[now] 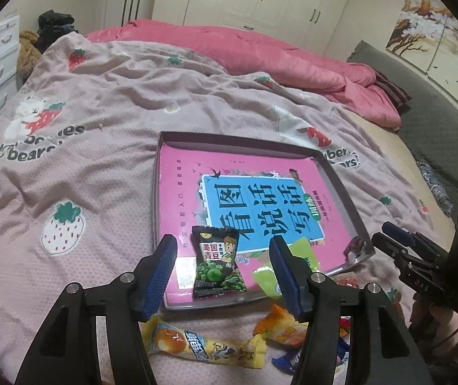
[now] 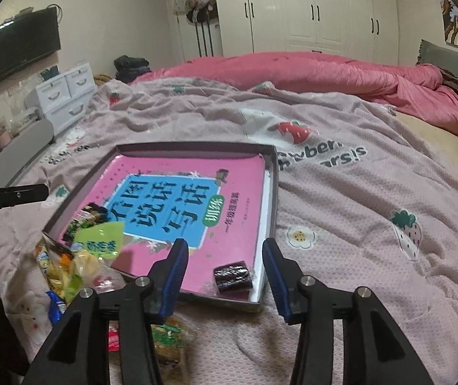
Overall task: Organize snacks
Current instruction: 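Lower and release the pea packet into the tray while the right tool releases the chocolate there, then grasp the clear bag with red candy with the right tool while the left tool reaches the green milk-snack bag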
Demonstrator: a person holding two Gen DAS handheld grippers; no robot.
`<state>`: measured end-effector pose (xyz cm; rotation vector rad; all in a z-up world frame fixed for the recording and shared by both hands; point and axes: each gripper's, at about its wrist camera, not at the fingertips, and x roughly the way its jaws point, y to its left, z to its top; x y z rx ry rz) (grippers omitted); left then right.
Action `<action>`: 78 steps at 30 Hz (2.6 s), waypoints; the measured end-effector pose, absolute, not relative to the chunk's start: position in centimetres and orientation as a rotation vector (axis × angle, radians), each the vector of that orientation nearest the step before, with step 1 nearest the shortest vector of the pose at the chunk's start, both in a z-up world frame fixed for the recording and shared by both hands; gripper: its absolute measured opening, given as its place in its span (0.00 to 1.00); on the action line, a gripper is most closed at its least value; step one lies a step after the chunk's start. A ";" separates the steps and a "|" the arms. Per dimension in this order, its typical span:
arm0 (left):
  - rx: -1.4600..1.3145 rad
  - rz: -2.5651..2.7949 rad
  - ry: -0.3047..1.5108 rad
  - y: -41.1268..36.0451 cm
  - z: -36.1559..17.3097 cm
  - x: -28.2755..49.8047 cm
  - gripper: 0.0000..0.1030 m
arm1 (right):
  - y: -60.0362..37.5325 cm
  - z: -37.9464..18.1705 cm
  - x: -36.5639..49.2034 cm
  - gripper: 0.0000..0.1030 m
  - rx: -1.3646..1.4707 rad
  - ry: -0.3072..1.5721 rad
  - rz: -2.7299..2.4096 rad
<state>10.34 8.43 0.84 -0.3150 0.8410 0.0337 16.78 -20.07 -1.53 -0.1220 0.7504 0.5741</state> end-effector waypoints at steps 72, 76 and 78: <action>-0.304 -0.222 1.047 2.0 -3.6 13.2 0.72 | -14.8 -3.8 11.3 0.59 -0.234 0.829 0.805; -0.317 -0.242 1.053 2.1 -3.9 13.7 0.73 | -14.6 -4.1 11.5 0.59 -0.234 0.828 0.812; -0.328 -0.257 1.065 2.2 -4.1 13.9 0.74 | -14.5 -4.2 11.5 0.59 -0.243 0.828 0.817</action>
